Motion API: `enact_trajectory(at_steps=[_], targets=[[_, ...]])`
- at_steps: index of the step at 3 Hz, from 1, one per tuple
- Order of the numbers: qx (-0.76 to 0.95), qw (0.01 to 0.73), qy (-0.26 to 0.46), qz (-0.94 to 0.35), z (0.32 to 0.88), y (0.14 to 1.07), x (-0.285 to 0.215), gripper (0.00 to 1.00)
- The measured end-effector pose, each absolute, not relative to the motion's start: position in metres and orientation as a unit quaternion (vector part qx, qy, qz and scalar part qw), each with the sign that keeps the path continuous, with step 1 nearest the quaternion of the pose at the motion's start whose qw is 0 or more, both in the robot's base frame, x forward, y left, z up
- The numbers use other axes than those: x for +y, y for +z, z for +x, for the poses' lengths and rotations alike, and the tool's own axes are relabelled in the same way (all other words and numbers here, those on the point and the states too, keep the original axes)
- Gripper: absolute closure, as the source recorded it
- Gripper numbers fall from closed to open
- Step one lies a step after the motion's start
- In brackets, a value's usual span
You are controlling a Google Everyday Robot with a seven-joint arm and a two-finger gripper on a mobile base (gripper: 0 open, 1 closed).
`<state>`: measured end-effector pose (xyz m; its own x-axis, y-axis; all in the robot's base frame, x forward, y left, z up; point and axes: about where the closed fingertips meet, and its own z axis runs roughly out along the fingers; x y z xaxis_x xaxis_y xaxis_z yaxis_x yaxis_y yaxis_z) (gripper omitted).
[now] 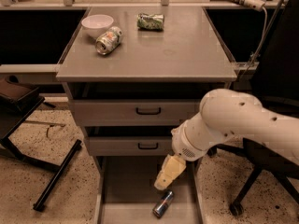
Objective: Pick redbull can from bottom drawer and place on counter
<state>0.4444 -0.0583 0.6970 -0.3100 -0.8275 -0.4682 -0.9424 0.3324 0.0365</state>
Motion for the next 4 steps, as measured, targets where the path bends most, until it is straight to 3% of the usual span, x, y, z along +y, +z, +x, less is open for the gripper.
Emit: enact_trajectory(at_steps=[2, 4], targets=[[0.777, 0.219, 0.156, -0.569, 0.478, 0.578, -0.058, 0.00], [0.763, 0.226, 0.170, -0.581, 0.481, 0.562, -0.049, 0.00]])
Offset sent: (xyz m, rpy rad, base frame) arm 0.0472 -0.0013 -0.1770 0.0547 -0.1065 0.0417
